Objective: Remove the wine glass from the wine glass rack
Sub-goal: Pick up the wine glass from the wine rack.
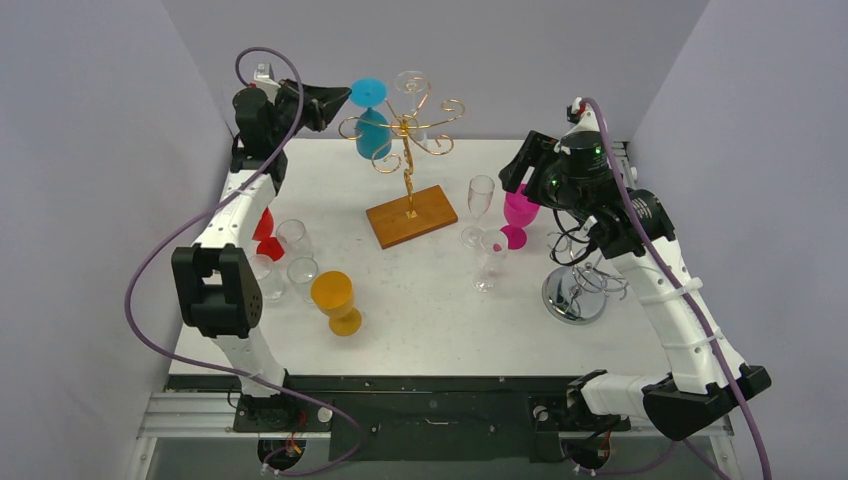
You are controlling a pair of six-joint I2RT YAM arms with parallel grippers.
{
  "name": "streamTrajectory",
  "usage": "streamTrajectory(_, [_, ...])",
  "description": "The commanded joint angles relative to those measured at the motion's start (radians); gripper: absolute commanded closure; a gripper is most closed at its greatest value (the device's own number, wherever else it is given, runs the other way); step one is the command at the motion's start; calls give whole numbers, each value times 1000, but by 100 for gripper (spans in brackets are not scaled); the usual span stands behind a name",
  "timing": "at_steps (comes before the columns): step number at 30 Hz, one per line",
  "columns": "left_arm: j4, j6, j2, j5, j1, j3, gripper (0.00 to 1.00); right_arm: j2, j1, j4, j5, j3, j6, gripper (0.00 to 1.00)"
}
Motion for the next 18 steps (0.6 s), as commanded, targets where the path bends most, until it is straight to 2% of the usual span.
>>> streamTrajectory(1, [45, 9, -82, 28, 24, -10, 100, -42, -4, 46, 10, -12, 2, 36])
streamTrajectory(8, [15, 26, -139, 26, 74, -59, 100, -40, -3, 51, -1, -3, 3, 36])
streamTrajectory(18, [-114, 148, -261, 10, 140, -101, 100, -48, -2, 87, -38, -7, 10, 35])
